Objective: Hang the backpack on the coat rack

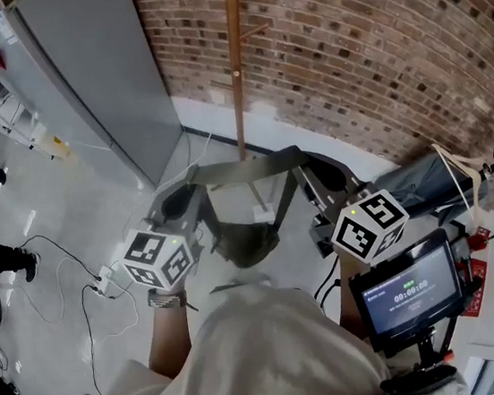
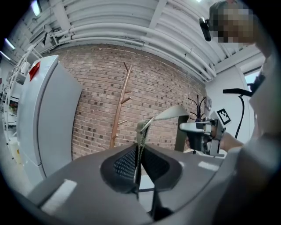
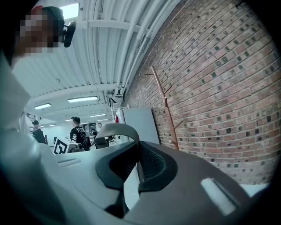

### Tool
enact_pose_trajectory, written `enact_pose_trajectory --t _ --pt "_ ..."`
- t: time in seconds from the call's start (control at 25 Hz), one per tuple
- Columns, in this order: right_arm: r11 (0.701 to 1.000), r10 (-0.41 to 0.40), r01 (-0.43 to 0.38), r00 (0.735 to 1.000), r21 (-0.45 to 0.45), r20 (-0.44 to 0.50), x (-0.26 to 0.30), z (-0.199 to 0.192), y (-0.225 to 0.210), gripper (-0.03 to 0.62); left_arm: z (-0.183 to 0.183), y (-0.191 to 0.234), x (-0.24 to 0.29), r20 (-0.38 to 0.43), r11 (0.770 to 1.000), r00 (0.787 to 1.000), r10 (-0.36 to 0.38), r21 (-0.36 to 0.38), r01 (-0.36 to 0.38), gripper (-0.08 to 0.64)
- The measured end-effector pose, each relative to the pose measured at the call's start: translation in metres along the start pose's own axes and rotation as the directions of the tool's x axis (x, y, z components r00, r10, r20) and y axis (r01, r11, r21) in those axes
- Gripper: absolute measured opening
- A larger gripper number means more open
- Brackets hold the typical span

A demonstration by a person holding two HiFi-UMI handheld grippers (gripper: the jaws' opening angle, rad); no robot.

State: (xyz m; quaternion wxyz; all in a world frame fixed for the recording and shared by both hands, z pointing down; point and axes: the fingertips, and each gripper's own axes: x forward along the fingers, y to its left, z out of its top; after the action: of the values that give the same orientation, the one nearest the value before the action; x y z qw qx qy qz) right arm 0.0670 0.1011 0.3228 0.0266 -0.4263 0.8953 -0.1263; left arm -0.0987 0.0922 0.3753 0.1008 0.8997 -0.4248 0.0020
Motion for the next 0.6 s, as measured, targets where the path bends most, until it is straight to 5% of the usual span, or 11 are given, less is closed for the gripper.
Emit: enact_pose_trajectory --t 0.6 --pt "1.000 0.029 -0.029 1.000 -0.001 -0.006 0.012 0.010 -0.045 0.009 0.002 0.001 0.041 0.021 0.999 0.999 0.036 -0.037 -0.036 0.014"
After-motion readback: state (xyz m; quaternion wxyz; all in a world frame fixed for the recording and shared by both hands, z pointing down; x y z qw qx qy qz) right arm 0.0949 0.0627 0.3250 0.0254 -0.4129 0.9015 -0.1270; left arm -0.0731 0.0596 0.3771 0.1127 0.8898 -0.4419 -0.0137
